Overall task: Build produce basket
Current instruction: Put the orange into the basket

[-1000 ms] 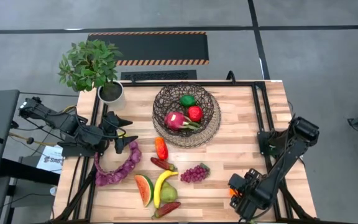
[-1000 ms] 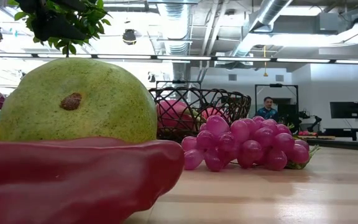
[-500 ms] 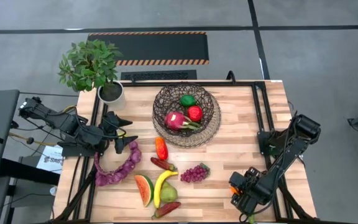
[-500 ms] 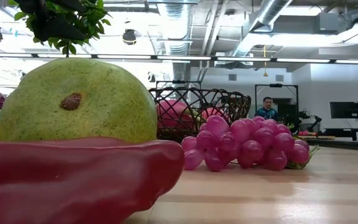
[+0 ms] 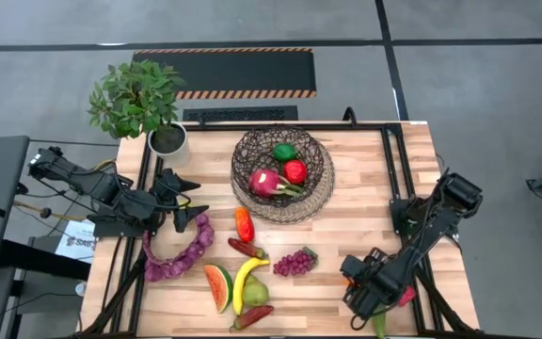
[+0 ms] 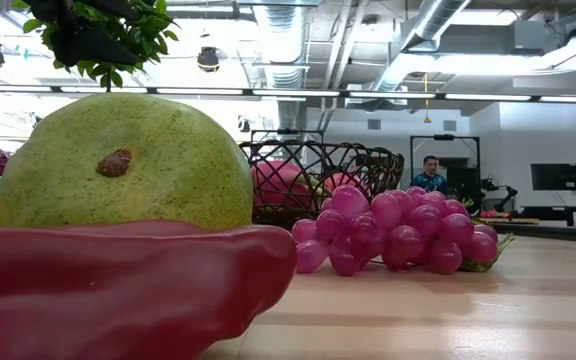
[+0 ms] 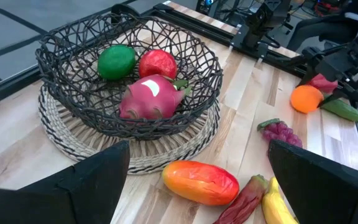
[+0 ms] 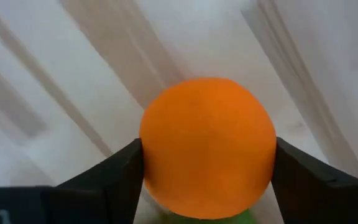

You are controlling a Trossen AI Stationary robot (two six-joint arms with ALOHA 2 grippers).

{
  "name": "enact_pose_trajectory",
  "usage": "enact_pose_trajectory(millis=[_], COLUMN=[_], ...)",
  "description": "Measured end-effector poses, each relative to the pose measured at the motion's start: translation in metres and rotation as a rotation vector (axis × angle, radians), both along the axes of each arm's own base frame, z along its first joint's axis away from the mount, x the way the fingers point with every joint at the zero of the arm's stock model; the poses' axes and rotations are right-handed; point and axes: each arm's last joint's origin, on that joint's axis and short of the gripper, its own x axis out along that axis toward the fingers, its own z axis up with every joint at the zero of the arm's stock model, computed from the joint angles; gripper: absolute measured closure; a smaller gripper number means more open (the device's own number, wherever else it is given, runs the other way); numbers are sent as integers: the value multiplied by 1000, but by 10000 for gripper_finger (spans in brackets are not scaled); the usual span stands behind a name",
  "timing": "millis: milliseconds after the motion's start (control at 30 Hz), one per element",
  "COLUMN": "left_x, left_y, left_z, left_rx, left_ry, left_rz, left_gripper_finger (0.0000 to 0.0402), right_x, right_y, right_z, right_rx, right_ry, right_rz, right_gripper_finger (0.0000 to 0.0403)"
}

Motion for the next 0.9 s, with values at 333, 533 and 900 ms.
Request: enact_pose_trajectory(millis=[333,533,900], left_x=[0,0,0], left_y=[0,0,1], left_z=[0,0,0], left_rx=[-3,-7,3], left_ry=[-2,-7,-12], left_rz=[3,17,34], left_gripper_finger=[34,34,34], right_x=[36,52,50], right_y=[0,-5,-12], right_z=[42,98,207], right_rx=[-37,-56,-50], right_ry=[-236,-568,-1276], right_rz=[84,125,364], right_gripper_finger=[112,112,111])
